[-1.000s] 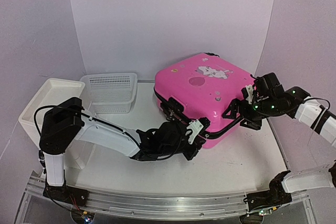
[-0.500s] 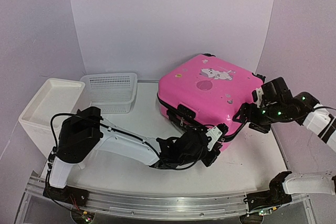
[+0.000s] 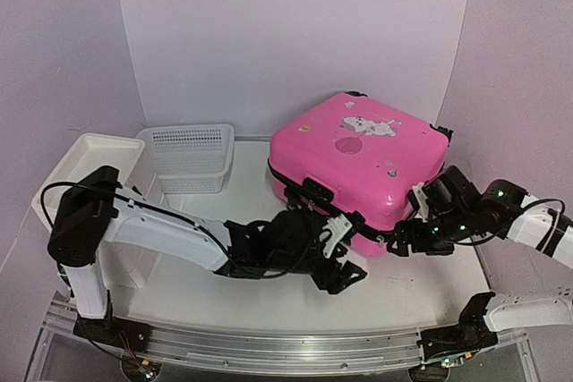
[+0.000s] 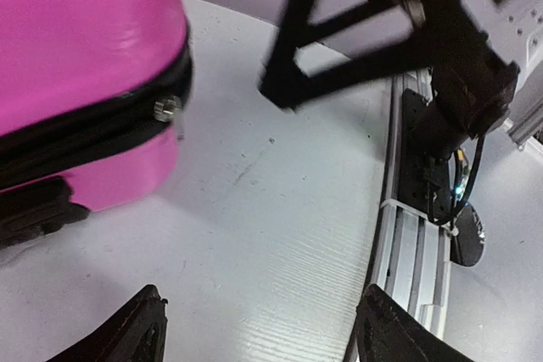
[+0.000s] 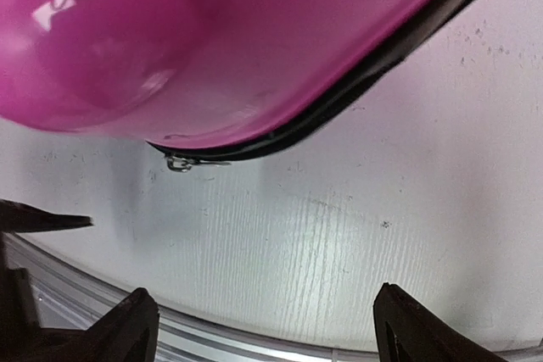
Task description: Open, take out, and arrange the luggage
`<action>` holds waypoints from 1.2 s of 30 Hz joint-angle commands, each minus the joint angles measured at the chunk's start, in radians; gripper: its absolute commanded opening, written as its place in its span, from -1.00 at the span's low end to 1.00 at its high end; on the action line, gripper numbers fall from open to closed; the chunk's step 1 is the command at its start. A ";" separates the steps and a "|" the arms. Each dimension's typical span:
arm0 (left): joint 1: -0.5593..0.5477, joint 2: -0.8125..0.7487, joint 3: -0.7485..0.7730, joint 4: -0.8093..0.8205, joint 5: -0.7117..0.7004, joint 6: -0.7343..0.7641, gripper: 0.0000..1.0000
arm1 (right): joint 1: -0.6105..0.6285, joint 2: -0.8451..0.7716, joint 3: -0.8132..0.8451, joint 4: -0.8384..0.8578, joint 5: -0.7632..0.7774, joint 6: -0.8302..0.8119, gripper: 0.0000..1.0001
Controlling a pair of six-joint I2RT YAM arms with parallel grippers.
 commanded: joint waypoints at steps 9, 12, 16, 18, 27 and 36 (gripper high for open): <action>0.284 -0.225 -0.050 -0.068 0.241 -0.499 0.58 | 0.108 0.035 -0.214 0.574 0.212 -0.134 0.63; 0.322 -0.227 -0.038 -0.069 0.237 -0.547 0.57 | 0.122 0.040 -0.272 0.729 0.242 -0.162 0.47; 0.327 -0.241 -0.029 -0.071 0.209 -0.534 0.54 | 0.133 0.081 -0.304 0.825 0.268 -0.160 0.31; 0.328 -0.255 -0.034 -0.072 0.192 -0.519 0.53 | 0.137 0.112 -0.307 0.853 0.275 -0.159 0.25; 0.326 -0.352 -0.150 -0.079 0.195 -0.331 0.49 | 0.137 0.319 -0.062 0.827 0.053 -0.122 0.46; 0.289 -0.378 -0.308 0.061 0.094 -0.104 0.56 | 0.125 0.170 0.193 0.230 0.134 -0.086 0.79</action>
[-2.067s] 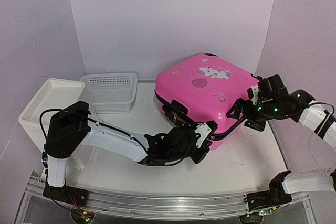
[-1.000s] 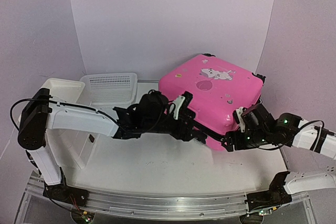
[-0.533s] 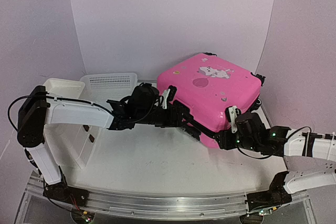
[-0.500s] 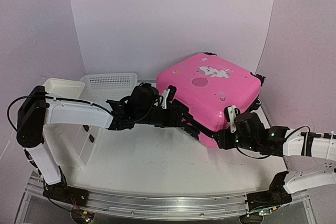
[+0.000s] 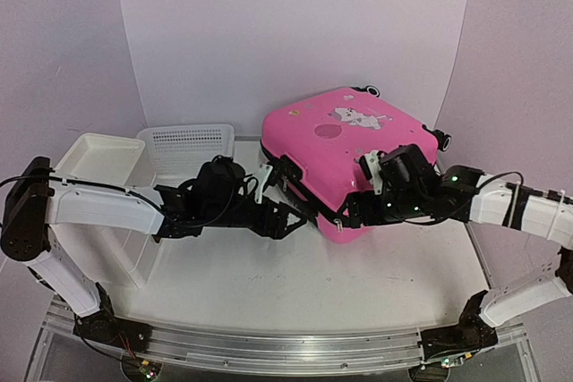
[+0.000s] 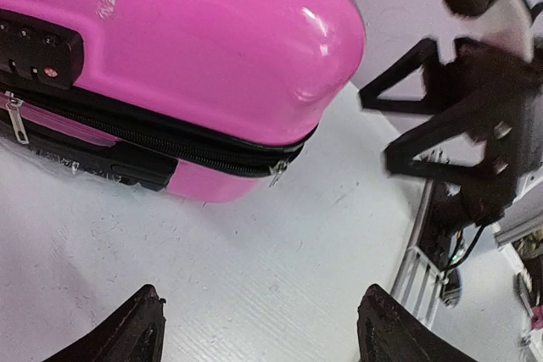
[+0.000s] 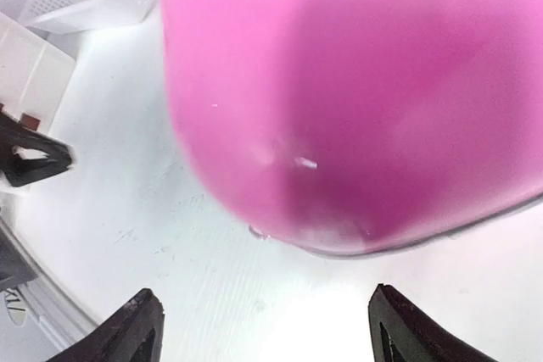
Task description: Open, take out, and arrange the luggage
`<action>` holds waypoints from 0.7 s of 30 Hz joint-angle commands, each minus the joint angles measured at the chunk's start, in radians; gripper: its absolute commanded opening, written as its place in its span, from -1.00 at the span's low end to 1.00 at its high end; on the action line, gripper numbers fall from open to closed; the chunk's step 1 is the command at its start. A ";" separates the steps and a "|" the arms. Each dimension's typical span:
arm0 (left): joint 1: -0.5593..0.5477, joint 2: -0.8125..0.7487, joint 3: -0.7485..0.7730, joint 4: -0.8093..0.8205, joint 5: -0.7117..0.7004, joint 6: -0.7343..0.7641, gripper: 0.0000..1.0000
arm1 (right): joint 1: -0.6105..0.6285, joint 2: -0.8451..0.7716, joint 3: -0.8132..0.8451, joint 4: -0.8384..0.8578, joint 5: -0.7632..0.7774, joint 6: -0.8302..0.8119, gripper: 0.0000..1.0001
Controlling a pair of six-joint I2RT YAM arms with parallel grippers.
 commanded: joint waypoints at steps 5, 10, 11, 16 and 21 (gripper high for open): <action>-0.142 0.158 -0.014 0.315 -0.175 0.292 0.56 | -0.206 -0.166 0.176 -0.364 -0.044 -0.060 0.92; -0.208 0.351 0.114 0.399 -0.300 0.419 0.57 | -0.310 -0.074 0.307 -0.388 -0.145 -0.143 0.91; -0.209 0.384 0.133 0.420 -0.306 0.424 0.56 | -0.324 -0.056 0.324 -0.390 -0.155 -0.151 0.91; -0.207 0.503 0.171 0.571 -0.348 0.447 0.52 | -0.366 0.022 0.399 -0.391 -0.212 -0.190 0.89; -0.202 0.547 0.181 0.641 -0.365 0.476 0.52 | -0.392 0.047 0.442 -0.394 -0.227 -0.217 0.89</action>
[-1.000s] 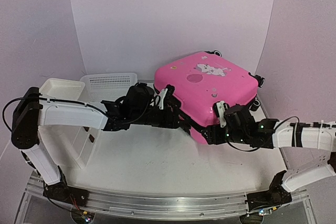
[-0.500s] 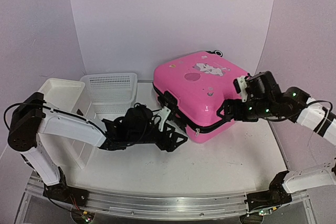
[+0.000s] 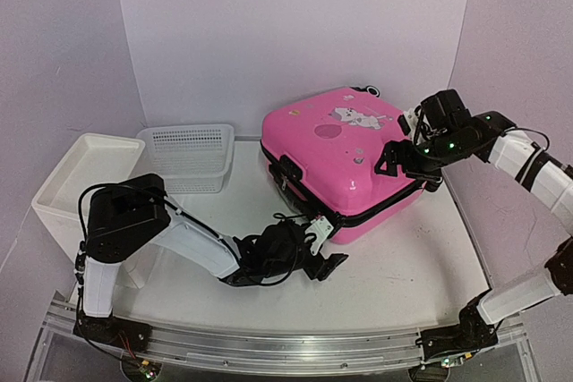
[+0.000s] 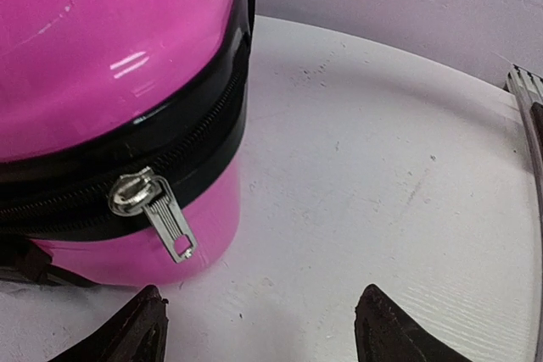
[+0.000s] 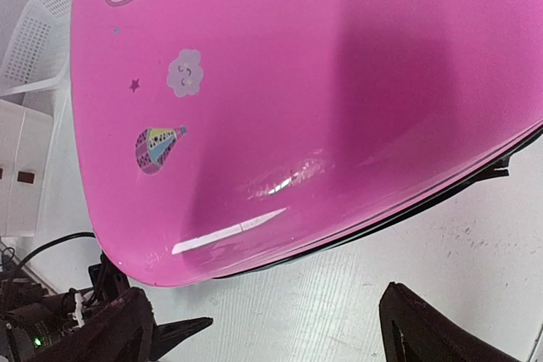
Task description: Open, take out, and arrange the luggage
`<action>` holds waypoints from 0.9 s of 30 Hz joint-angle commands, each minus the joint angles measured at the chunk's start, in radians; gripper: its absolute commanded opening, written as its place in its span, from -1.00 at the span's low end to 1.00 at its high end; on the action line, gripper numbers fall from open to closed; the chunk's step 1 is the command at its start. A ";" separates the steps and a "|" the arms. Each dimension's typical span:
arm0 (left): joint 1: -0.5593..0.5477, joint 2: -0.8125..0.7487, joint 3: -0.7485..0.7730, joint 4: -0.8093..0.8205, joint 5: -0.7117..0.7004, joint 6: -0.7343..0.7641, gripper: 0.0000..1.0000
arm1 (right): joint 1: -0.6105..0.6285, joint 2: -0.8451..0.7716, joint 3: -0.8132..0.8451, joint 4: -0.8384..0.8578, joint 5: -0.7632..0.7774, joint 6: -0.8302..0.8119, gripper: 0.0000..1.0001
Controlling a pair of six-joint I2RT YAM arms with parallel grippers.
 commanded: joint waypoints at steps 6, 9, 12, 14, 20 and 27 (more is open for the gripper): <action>0.044 0.027 0.077 0.156 -0.027 0.030 0.41 | -0.027 0.033 0.083 0.004 -0.051 -0.048 0.88; 0.047 0.043 0.097 0.157 0.008 0.032 0.17 | -0.027 0.052 0.087 0.008 -0.059 -0.044 0.87; 0.047 0.063 0.110 0.156 0.026 -0.004 -0.07 | -0.027 0.076 0.095 0.025 -0.100 -0.043 0.86; 0.047 0.075 0.116 0.156 0.024 -0.024 -0.11 | -0.027 0.093 0.104 0.027 -0.118 -0.041 0.96; 0.047 0.087 0.141 0.156 0.035 -0.031 -0.29 | -0.027 0.089 0.074 0.041 -0.145 -0.024 0.96; 0.071 0.061 0.145 0.157 0.046 -0.151 -0.40 | -0.026 0.073 0.034 0.056 -0.133 -0.003 0.97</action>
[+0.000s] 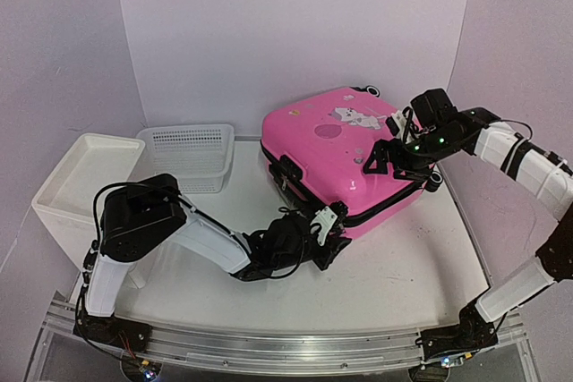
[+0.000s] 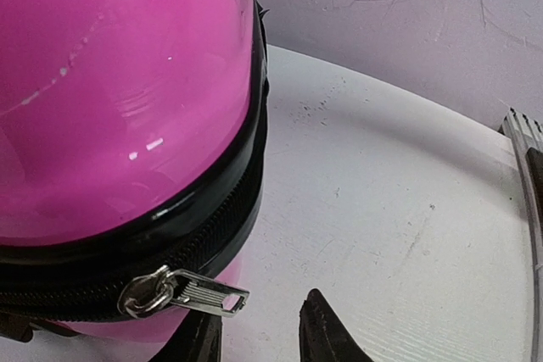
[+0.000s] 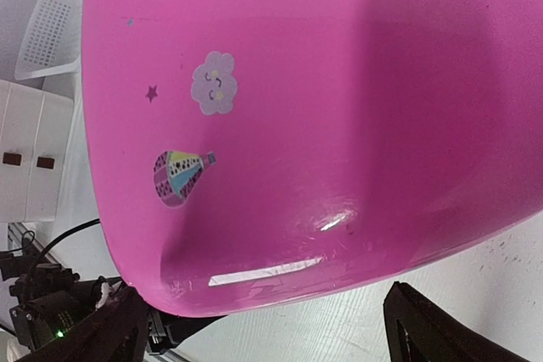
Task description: Open, take out, and arrange the luggage
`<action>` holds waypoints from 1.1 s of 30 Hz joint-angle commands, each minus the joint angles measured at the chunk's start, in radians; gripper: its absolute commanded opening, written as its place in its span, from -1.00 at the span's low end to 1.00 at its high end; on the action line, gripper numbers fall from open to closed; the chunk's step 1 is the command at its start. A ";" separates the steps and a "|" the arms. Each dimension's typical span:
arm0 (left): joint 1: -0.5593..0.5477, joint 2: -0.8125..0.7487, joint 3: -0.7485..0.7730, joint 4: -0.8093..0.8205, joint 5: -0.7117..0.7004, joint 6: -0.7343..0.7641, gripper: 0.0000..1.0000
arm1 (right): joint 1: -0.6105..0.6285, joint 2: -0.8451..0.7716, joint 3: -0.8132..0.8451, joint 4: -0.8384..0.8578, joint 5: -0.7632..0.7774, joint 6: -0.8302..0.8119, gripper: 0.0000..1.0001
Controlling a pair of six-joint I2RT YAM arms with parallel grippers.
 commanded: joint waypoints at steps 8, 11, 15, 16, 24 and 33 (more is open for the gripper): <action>0.047 -0.082 0.023 0.080 0.009 -0.205 -0.37 | -0.003 -0.044 -0.019 0.040 -0.002 0.018 0.97; 0.046 -0.101 0.018 0.080 0.003 -0.202 -0.35 | -0.003 -0.045 -0.018 0.042 -0.001 0.018 0.96; 0.046 -0.128 -0.003 0.086 -0.031 -0.205 -0.33 | -0.002 -0.043 -0.018 0.042 -0.002 0.020 0.97; 0.046 -0.133 -0.005 0.088 -0.030 -0.202 -0.35 | -0.003 -0.042 -0.019 0.042 0.000 0.020 0.96; 0.047 -0.118 0.030 0.092 0.024 -0.208 -0.62 | -0.002 -0.034 -0.022 0.046 -0.005 0.026 0.96; 0.047 -0.104 0.040 0.087 0.003 -0.233 -1.00 | -0.003 -0.022 -0.032 0.057 -0.012 0.045 0.94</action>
